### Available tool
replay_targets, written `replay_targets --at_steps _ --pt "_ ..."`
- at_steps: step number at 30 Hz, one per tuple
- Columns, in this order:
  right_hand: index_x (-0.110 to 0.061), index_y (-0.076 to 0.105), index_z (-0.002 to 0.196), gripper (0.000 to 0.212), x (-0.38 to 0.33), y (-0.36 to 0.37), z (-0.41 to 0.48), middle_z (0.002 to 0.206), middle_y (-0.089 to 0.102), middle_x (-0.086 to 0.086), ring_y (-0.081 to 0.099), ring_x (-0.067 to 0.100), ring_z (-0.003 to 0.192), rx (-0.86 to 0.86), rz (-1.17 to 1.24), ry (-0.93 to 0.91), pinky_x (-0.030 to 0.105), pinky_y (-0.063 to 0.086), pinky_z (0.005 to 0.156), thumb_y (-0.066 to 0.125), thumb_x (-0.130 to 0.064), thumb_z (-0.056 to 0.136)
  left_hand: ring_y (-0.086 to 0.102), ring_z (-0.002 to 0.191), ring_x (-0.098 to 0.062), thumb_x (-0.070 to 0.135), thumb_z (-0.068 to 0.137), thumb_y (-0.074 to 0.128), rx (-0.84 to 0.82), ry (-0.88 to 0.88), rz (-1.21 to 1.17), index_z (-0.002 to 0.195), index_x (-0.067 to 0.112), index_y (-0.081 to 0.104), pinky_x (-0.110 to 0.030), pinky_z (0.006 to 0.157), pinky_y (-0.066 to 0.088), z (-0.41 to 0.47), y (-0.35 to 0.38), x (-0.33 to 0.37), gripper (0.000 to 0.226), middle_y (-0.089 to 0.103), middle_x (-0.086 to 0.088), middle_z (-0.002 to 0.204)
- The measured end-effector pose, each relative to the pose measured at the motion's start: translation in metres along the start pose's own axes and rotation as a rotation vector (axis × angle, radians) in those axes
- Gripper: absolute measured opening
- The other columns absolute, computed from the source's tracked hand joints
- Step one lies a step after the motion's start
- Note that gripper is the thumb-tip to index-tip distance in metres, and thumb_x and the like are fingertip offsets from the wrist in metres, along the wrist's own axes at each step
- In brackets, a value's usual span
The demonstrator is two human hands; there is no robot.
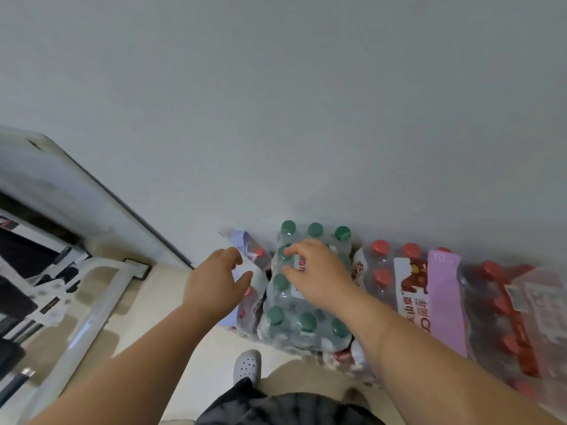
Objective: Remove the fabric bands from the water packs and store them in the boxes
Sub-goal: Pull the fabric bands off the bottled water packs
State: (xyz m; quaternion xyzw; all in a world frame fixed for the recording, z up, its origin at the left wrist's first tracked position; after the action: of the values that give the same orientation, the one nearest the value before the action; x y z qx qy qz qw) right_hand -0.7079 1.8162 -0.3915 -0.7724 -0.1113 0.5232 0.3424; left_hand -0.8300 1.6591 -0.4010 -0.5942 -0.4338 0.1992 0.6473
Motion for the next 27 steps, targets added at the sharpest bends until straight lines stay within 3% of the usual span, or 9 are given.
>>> replay_targets --at_steps 5,10,18,22,25,27 --pt "-0.024 0.069 0.12 0.029 -0.045 0.062 0.051 0.121 0.059 -0.003 0.058 0.017 0.111 -0.011 -0.031 0.049 0.035 0.047 0.101 0.063 -0.033 0.092 0.061 0.084 -0.021 0.046 0.081 0.062 -0.135 -0.023 -0.024 0.101 0.031 0.057 -0.034 0.072 0.052 0.03 0.009 -0.089 0.025 0.06 0.006 0.102" --pt "-0.023 0.062 0.133 0.039 -0.051 0.126 0.089 0.138 0.053 -0.002 0.056 0.02 0.122 -0.152 -0.162 0.217 0.031 0.045 0.101 0.061 -0.036 0.095 0.059 0.087 -0.021 0.046 0.086 0.062 -0.277 0.04 -0.048 0.118 0.026 0.057 -0.03 0.071 0.041 0.071 0.027 -0.141 0.038 0.055 0.001 0.117" --pt "-0.021 0.054 0.142 0.052 -0.007 0.185 0.136 0.144 0.053 0.005 0.058 0.027 0.124 -0.279 -0.249 0.48 0.04 0.048 0.106 0.062 -0.036 0.093 0.062 0.098 -0.028 0.044 0.085 0.064 -0.428 0.07 -0.191 0.12 0.023 0.056 -0.035 0.082 0.049 0.134 0.082 -0.182 0.041 0.055 -0.004 0.117" --pt "-0.021 0.055 0.141 0.05 0.002 0.213 0.167 0.145 0.05 0.004 0.058 0.027 0.121 -0.311 -0.326 0.44 0.04 0.05 0.103 0.06 -0.035 0.093 0.066 0.102 -0.028 0.039 0.09 0.06 -0.562 -0.077 -0.333 0.137 0.025 0.05 -0.032 0.089 0.05 0.149 0.123 -0.202 0.05 0.06 -0.008 0.126" --pt "-0.02 0.055 0.14 0.047 0.01 0.227 0.194 0.141 0.05 0.006 0.055 0.026 0.122 -0.283 -0.342 0.439 0.037 0.047 0.103 0.057 -0.034 0.096 0.072 0.083 -0.024 0.026 0.093 0.054 -0.647 -0.207 -0.557 0.137 0.031 0.048 -0.026 0.074 0.053 0.158 0.149 -0.208 0.045 0.074 -0.005 0.102" --pt "-0.016 0.053 0.14 0.045 0.02 0.239 0.201 0.142 0.048 0.008 0.049 0.028 0.127 -0.305 -0.365 0.457 0.035 0.044 0.106 0.053 -0.033 0.099 0.071 0.084 -0.023 0.026 0.092 0.052 -0.652 -0.245 -0.59 0.139 0.034 0.047 -0.032 0.08 0.055 0.165 0.163 -0.212 0.048 0.075 -0.004 0.093"
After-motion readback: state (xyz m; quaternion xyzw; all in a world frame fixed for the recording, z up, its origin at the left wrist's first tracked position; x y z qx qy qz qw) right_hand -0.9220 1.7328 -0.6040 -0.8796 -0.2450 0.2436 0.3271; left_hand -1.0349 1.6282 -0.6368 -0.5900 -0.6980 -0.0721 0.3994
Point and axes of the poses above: each hand's wrist, its own z-axis towards the middle knuckle, its own y-axis out of the palm, x = y × z, the point moved 9 cm from there along z, towards the middle knuckle
